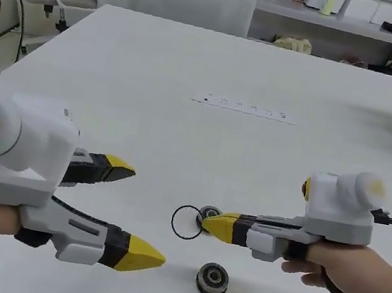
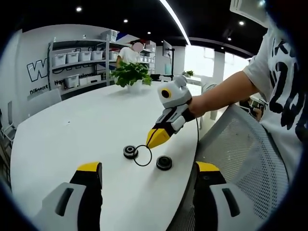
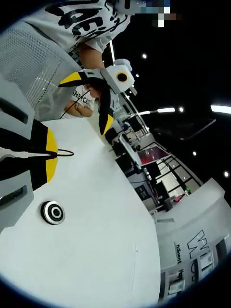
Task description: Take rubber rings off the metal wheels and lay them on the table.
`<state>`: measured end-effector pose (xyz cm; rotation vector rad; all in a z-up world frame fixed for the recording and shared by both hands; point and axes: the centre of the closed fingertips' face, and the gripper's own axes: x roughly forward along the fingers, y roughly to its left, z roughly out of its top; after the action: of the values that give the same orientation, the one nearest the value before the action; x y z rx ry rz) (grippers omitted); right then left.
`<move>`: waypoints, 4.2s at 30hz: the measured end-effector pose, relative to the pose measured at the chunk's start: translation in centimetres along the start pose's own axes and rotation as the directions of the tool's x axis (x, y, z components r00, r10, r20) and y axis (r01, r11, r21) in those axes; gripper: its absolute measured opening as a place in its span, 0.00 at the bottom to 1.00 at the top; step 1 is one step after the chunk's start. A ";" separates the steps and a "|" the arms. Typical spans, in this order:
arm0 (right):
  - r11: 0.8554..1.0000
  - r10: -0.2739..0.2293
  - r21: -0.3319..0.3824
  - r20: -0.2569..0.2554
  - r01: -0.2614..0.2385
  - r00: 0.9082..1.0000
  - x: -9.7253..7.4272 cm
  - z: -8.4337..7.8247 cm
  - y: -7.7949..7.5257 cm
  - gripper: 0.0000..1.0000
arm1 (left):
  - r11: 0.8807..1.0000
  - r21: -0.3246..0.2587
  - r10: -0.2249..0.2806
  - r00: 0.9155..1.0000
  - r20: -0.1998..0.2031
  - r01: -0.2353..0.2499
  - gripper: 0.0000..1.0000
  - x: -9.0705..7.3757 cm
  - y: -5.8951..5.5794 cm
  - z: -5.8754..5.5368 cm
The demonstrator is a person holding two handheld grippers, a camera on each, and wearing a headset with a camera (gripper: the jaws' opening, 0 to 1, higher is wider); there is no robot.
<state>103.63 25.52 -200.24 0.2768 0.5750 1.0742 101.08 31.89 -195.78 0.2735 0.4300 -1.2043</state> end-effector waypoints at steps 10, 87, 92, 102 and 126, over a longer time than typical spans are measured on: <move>1.000 -0.003 0.002 -0.039 0.003 0.999 1.5 -0.6 -0.7 0.00 | 1.000 -0.019 0.022 1.000 -0.005 -0.022 0.79 -1.0 0.5 -0.8; 0.995 -0.042 -0.099 -0.106 0.032 0.993 0.8 -2.3 -1.1 0.12 | 1.000 -0.026 -0.016 0.999 -0.048 0.015 0.80 0.4 0.4 -1.1; 0.995 -0.046 -0.097 -0.091 0.037 0.995 0.1 -2.2 -1.1 0.13 | 1.000 -0.020 -0.025 0.998 -0.051 0.024 0.80 0.7 0.3 -1.0; 0.993 -0.055 -0.104 -0.077 0.047 0.995 -1.0 -2.1 -1.3 0.14 | 0.999 -0.011 -0.038 0.998 -0.057 0.038 0.80 1.4 0.4 -0.6; 0.988 -0.065 -0.144 -0.102 0.050 0.993 -2.6 -3.9 -0.9 0.19 | 0.997 0.001 -0.081 0.994 -0.076 0.081 0.77 3.5 -0.2 -0.4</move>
<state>101.16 22.58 -203.06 0.0783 0.5956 1.0725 101.88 29.09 -197.72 0.3085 0.5094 -1.2773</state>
